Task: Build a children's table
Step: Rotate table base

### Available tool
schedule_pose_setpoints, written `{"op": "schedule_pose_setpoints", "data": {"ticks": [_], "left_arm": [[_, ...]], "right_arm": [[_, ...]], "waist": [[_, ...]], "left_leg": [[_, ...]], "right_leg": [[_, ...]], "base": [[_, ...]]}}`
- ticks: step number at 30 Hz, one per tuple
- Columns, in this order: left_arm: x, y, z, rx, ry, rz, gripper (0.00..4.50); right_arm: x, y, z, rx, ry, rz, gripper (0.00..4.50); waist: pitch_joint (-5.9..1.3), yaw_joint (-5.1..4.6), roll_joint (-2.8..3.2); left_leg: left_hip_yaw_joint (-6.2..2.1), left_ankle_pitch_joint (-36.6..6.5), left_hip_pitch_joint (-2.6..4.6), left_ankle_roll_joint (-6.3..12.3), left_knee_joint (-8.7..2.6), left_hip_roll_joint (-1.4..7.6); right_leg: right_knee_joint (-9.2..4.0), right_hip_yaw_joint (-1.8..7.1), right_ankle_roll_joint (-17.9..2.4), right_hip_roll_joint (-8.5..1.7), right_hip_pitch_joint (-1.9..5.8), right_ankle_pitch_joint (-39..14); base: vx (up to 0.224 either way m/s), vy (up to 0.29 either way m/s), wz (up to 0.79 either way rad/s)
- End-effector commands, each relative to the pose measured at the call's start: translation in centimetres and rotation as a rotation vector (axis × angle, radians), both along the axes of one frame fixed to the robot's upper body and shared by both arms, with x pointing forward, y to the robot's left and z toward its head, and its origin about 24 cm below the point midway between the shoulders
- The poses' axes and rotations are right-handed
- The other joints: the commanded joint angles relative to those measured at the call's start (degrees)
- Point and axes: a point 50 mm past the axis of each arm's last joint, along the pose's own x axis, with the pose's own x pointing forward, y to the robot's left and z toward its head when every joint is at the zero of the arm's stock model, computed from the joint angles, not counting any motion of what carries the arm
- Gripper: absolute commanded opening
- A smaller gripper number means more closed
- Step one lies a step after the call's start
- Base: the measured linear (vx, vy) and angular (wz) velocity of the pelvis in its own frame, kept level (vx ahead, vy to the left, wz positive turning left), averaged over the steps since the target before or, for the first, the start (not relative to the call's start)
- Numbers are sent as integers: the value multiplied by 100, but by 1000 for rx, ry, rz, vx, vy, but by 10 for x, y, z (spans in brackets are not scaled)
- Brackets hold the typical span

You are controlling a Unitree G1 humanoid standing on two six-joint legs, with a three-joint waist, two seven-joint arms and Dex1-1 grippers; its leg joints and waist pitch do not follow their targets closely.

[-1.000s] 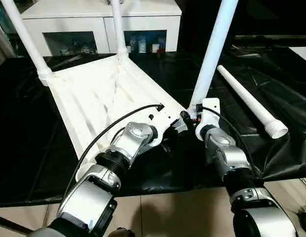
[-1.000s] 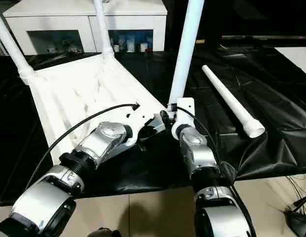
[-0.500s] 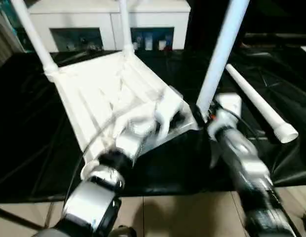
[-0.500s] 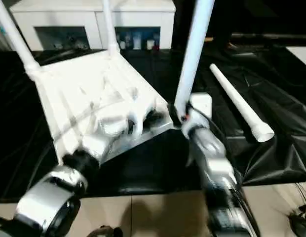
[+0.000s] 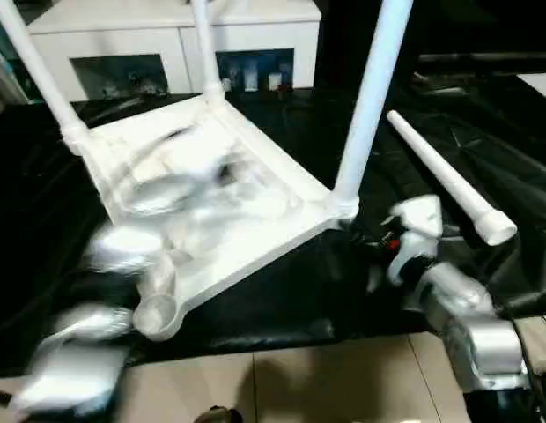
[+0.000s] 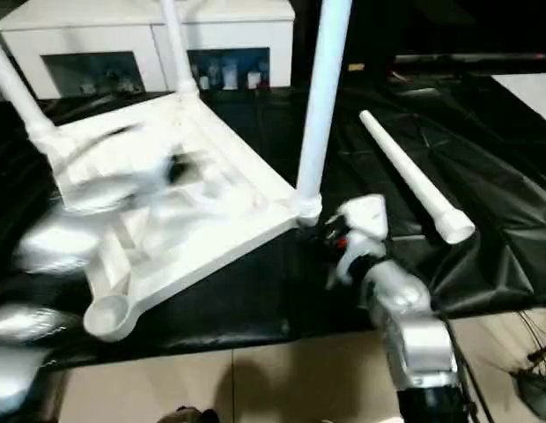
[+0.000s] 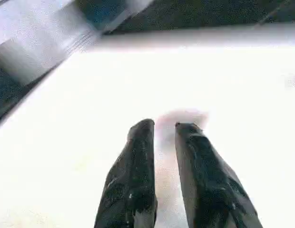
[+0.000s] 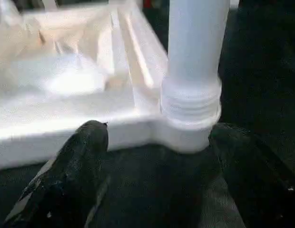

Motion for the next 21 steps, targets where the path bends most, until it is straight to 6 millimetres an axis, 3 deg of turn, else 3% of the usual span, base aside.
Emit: {"op": "schedule_pose_setpoints", "data": {"ticks": [1, 4, 5, 6, 7, 8, 9, 11, 13, 15, 16, 21], "left_arm": [[-12, 31, 3, 146, 13, 164, 88], [-28, 63, -7, 269, 80, 294, 88], [-28, 63, -7, 269, 80, 294, 88], [-31, 67, -9, 298, 92, 304, 88], [-34, 71, -11, 325, 105, 320, 88], [-37, 73, -12, 341, 113, 331, 88], [-40, 75, -15, 355, 139, 331, 88], [-54, 68, -36, 324, 278, 257, 88], [-57, 60, -42, 285, 321, 204, 88], [-59, 55, -44, 256, 336, 180, 88], [-65, 40, -49, 193, 392, 76, 88], [-72, 26, -50, 148, 434, -23, 88]], "right_arm": [[0, 9, -1, -26, 29, 29, 373], [1, 16, -4, -40, 54, 57, 373], [1, 16, -4, -40, 54, 57, 373], [1, 17, -5, -49, 56, 63, 373], [1, 18, -5, -56, 57, 69, 373], [1, 18, -5, -59, 57, 73, 373], [1, 19, -6, -57, 61, 75, 373], [5, 26, -8, -62, 72, 94, 373], [6, 29, -9, -63, 74, 104, 373], [7, 31, -9, -61, 76, 107, 373], [11, 37, -12, -72, 83, 129, 373], [14, 41, -13, -81, 86, 148, 373]], "waist": [[-406, -10, 25], [-410, 22, 64], [-404, 21, 63], [-409, 48, 79], [-397, 52, 29], [-399, 67, 61], [-399, 76, 47], [-397, 69, 45], [-394, 64, 50], [-392, 71, 47], [-393, 73, 37], [-379, 67, 27]], "left_leg": [[-227, -2322, 281, -295, -486, 293], [-231, -2354, 296, -344, -488, 296], [-239, -2370, 281, -356, -495, 294], [-235, -2461, 317, -401, -497, 300], [-227, -2524, 328, -411, -500, 303], [-235, -2600, 334, -454, -506, 303], [-239, -2649, 337, -492, -511, 304], [-263, -2626, 290, -511, -536, 305], [-253, -2715, 311, -525, -532, 302], [-245, -2799, 317, -531, -524, 291], [-255, -2778, 308, -528, -528, 296], [-246, -2792, 303, -514, -523, 284]], "right_leg": [[-392, 204, -871, -194, 131, -1425], [-376, 210, -856, -186, 93, -1431], [-371, 209, -844, -189, 99, -1432], [-389, 215, -814, -188, 72, -1502], [-407, 221, -810, -185, 53, -1543], [-398, 230, -804, -193, 45, -1573], [-399, 231, -787, -193, 42, -1568], [-368, 230, -798, -214, 78, -1523], [-390, 234, -809, -212, 43, -1600], [-408, 242, -849, -224, 32, -1684], [-399, 245, -851, -235, 46, -1663], [-412, 244, -840, -231, 49, -1775]], "base": [[0, 0, 0], [0, 0, 0], [0, 0, 0], [0, 0, 0], [0, 0, 0], [0, 0, 0], [0, 0, 0], [0, 0, 0], [0, 0, 0], [0, 0, 0], [0, 0, 0], [0, 0, 0]]}}
